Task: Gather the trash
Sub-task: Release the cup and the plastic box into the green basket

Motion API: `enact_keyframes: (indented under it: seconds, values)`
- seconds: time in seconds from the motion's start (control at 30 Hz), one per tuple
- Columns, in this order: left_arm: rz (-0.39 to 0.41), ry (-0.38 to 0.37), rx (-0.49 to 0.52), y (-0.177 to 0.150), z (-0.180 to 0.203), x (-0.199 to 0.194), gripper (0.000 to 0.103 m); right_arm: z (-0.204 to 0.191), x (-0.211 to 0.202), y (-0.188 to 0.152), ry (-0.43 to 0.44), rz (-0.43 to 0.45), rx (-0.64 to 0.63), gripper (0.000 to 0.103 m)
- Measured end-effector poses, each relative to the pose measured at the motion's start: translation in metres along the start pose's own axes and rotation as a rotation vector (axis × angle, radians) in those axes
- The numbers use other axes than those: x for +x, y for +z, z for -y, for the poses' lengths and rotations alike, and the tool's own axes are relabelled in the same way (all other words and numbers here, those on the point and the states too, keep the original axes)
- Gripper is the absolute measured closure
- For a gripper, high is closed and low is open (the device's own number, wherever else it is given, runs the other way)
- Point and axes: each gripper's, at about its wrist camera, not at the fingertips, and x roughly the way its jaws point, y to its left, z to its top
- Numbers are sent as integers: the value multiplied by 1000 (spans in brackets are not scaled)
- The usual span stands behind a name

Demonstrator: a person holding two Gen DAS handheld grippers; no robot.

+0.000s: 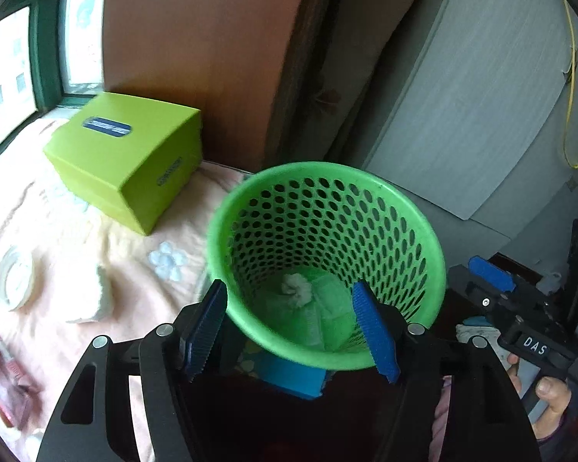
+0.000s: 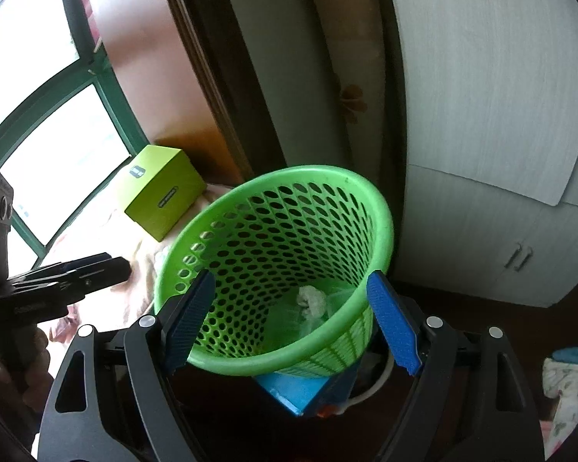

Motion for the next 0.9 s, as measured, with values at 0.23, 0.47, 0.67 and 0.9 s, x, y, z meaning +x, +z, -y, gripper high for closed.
enact_keyframes:
  seconds: [0.23,0.47,0.67,0.9]
  values:
    - [37,56,-57,-17,-36,-37,38,-27,-2,-3,39,-4,-28,20]
    - [80,162,-142,-40,-92,-76,35,-67,4,-5,86,-23,-92,19]
    - [105,246,-214,-63,-143,-110,33,-104,7,-6,129,-38,-146,18]
    - [139,341,-342,-95,-206,-152,33,-157,17,-21,211,-84,-234,18]
